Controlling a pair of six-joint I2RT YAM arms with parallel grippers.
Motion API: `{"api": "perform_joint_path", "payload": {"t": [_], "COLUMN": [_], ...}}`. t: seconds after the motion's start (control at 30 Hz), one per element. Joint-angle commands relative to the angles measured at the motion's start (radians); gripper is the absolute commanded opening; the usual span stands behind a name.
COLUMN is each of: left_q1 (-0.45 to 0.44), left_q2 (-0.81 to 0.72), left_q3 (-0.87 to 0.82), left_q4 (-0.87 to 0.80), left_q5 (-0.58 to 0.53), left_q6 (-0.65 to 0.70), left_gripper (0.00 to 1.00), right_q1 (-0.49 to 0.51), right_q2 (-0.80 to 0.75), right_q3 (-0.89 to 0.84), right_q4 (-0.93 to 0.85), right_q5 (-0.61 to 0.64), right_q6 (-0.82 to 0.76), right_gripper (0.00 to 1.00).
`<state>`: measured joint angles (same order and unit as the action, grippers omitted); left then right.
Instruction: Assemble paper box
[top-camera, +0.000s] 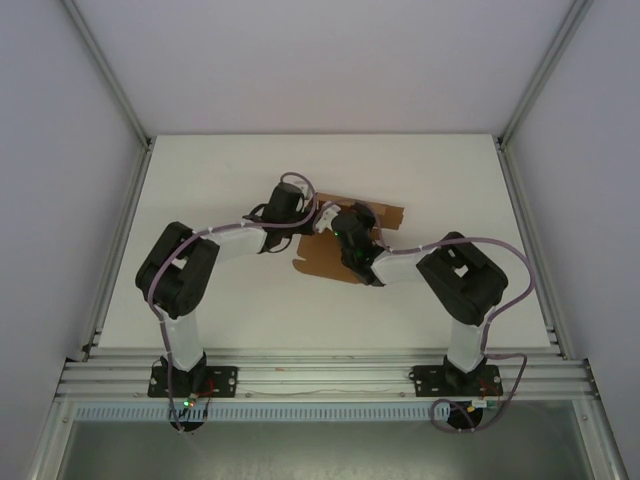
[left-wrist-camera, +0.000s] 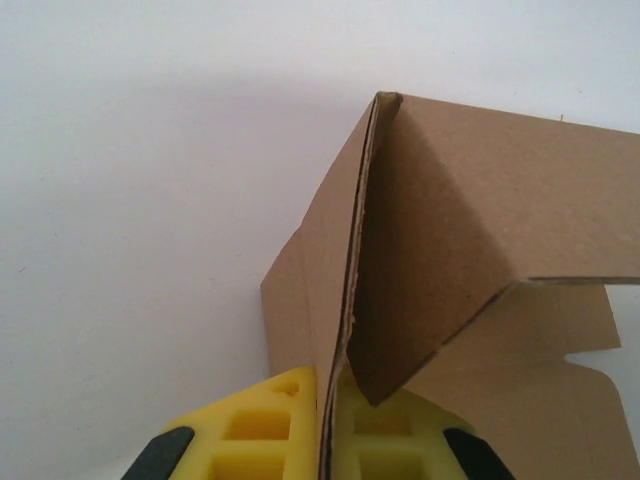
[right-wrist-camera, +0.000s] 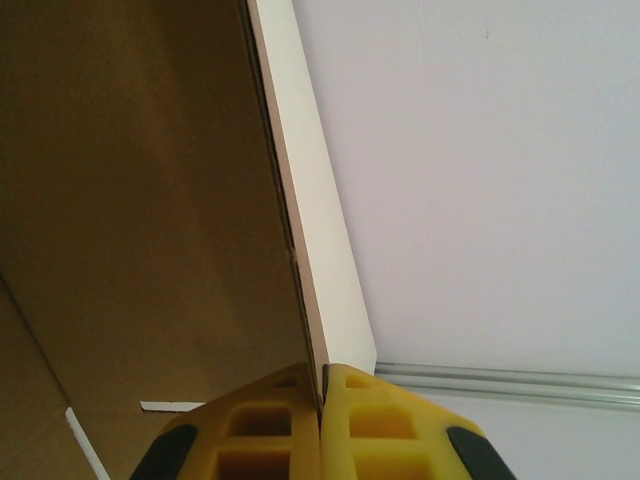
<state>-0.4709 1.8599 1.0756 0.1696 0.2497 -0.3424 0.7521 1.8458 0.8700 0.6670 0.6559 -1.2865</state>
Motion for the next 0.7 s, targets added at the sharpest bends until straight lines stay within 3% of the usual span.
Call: {"api": "perform_joint_path", "payload": {"t": [0.0,0.23,0.33,0.43,0.47,0.67], "left_q1": [0.006,0.122,0.154,0.166,0.174,0.302], "left_q2": [-0.061,-0.194,-0.271,-0.357,-0.385,-0.426], "left_q3": [-0.025,-0.226,-0.300,-0.327,-0.332,-0.296], "left_q4": [0.016,0.129,0.162,0.097,0.073,-0.025], "left_q5": [0.032,0.222,0.263,0.200,0.160,-0.028], "left_q6": [0.022,-0.057,-0.064,-0.026,-0.015,-0.076], "left_gripper": [0.14,0.41,0.62,0.96,1.00,1.00], "right_q1": [0.006,-0.026,-0.035,-0.039,-0.038,-0.039], "right_q2": [-0.006,-0.003,-0.009,-0.003,0.000,0.017], "right_q3": [-0.027,-0.047,-0.054,-0.055,-0.056,-0.057], "right_q4": [0.030,0.048,0.066,0.093,0.106,0.160], "right_q5": [-0.071,-0.092,-0.120,-0.129,-0.137,-0.174], "right_q6": [0.030,-0.013,-0.043,-0.068,-0.086,-0.155], "right_gripper": [0.00,0.00,0.00,0.00,0.00,0.00]}}
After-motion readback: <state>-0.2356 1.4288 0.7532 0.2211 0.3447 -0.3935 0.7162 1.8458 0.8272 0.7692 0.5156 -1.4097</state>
